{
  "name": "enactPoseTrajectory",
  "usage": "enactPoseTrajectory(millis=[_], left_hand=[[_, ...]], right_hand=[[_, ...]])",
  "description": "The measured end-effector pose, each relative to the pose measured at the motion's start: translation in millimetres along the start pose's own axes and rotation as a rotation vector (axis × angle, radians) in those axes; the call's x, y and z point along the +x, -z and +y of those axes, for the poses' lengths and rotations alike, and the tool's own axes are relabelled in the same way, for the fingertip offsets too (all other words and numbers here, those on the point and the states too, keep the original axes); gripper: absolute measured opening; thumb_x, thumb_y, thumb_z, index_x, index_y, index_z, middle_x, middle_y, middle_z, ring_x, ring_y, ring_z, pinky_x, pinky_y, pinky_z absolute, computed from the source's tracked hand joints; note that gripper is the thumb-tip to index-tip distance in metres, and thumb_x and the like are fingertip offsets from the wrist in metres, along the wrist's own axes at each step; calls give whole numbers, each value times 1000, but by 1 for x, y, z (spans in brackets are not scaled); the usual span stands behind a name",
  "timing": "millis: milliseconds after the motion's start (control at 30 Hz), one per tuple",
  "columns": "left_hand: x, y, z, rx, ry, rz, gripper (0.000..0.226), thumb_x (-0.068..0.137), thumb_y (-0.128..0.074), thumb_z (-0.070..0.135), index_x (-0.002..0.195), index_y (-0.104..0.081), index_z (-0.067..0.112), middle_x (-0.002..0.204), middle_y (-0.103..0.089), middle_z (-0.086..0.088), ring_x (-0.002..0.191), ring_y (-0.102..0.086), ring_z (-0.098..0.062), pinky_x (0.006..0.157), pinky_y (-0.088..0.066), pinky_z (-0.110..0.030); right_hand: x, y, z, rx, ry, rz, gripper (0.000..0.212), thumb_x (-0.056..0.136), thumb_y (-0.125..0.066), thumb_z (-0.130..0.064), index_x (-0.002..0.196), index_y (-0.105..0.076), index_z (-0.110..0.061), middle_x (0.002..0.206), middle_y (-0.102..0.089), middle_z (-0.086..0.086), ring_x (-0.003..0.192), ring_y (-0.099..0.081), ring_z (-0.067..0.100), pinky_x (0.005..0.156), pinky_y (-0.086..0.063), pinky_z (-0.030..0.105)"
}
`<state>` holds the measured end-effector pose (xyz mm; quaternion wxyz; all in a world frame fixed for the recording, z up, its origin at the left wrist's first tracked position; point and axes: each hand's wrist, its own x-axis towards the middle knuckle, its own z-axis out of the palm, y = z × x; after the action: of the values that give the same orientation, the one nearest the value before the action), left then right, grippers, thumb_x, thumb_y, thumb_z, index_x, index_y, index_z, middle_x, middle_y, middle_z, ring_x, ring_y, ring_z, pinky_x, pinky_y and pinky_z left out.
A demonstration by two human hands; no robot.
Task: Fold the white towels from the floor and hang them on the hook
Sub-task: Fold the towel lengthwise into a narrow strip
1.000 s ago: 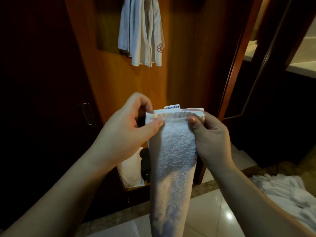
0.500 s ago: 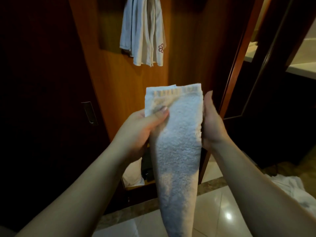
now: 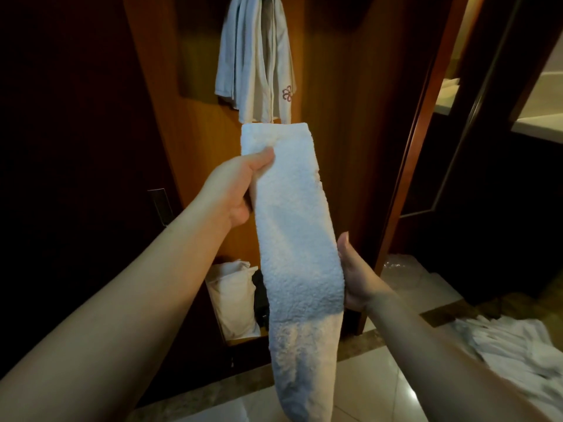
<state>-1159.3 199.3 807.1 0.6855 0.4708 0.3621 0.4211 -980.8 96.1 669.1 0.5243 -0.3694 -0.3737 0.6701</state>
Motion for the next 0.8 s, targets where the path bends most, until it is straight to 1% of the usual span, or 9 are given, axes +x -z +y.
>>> enactPoseTrajectory(millis=[33, 100, 233, 300, 433, 533, 600, 700, 800], left_hand=[[1, -1, 2, -3, -3, -4, 30, 89, -73, 23, 115, -64, 13, 93, -79, -6, 84, -77, -26, 60, -61, -43], [4, -4, 6, -11, 0, -27, 31, 88, -73, 21, 117, -63, 13, 94, -78, -7, 85, -77, -27, 62, -61, -45], [6, -9, 14, -6, 10, -85, 24, 91, -70, 21, 112, -63, 12, 89, -79, -8, 83, -76, -26, 58, -61, -42], [7, -10, 18, -36, 21, -132, 23, 91, -68, 20, 112, -63, 10, 91, -78, -10, 86, -76, -28, 62, -61, -44], [7, -11, 25, -120, 38, -239, 33, 81, -70, 14, 113, -65, 6, 100, -77, -15, 96, -75, -31, 71, -62, -44], [9, -12, 28, -121, 42, -284, 40, 79, -72, 14, 118, -64, 6, 104, -76, -15, 101, -73, -33, 75, -62, -43], [10, -12, 30, -114, 36, -287, 43, 79, -72, 14, 119, -61, 7, 104, -76, -16, 101, -73, -34, 76, -62, -45], [14, -12, 36, -114, 4, -255, 43, 78, -73, 14, 118, -59, 8, 102, -76, -16, 98, -73, -35, 77, -61, -49], [21, -12, 42, -139, -5, -199, 38, 86, -71, 14, 121, -58, 10, 105, -76, -17, 97, -73, -38, 80, -60, -54]], right_hand=[[-1, -1, 0, 15, 5, -25, 91, 33, -92, -71, 106, -76, -21, 110, -76, 8, 101, -74, 23, 75, -61, 36], [-1, 0, -3, -37, 26, -63, 89, 32, -98, -61, 103, -74, -12, 102, -77, 9, 96, -75, 22, 73, -60, 31], [3, 2, -11, -225, 102, -37, 89, 43, -92, -67, 110, -70, -12, 109, -76, 8, 104, -72, 23, 79, -58, 28], [5, 3, -15, -246, 100, -29, 92, 45, -95, -62, 115, -68, -9, 113, -75, 11, 108, -71, 26, 82, -58, 30], [5, 7, -20, -170, 37, -65, 98, 39, -102, -45, 118, -64, -1, 113, -74, 16, 105, -71, 29, 83, -59, 35], [2, 9, -20, -122, 5, -117, 99, 38, -103, -37, 120, -61, -1, 112, -74, 14, 103, -72, 28, 81, -59, 35], [2, 8, -20, -115, -4, -142, 98, 39, -103, -36, 120, -61, -1, 113, -74, 13, 103, -72, 27, 81, -59, 33], [4, 6, -19, -81, 24, -131, 101, 39, -103, -38, 123, -58, -2, 115, -74, 13, 105, -71, 27, 83, -59, 36], [7, 8, -14, -35, -14, -172, 98, 43, -102, -39, 123, -57, -6, 110, -76, 9, 102, -73, 24, 80, -59, 34]])
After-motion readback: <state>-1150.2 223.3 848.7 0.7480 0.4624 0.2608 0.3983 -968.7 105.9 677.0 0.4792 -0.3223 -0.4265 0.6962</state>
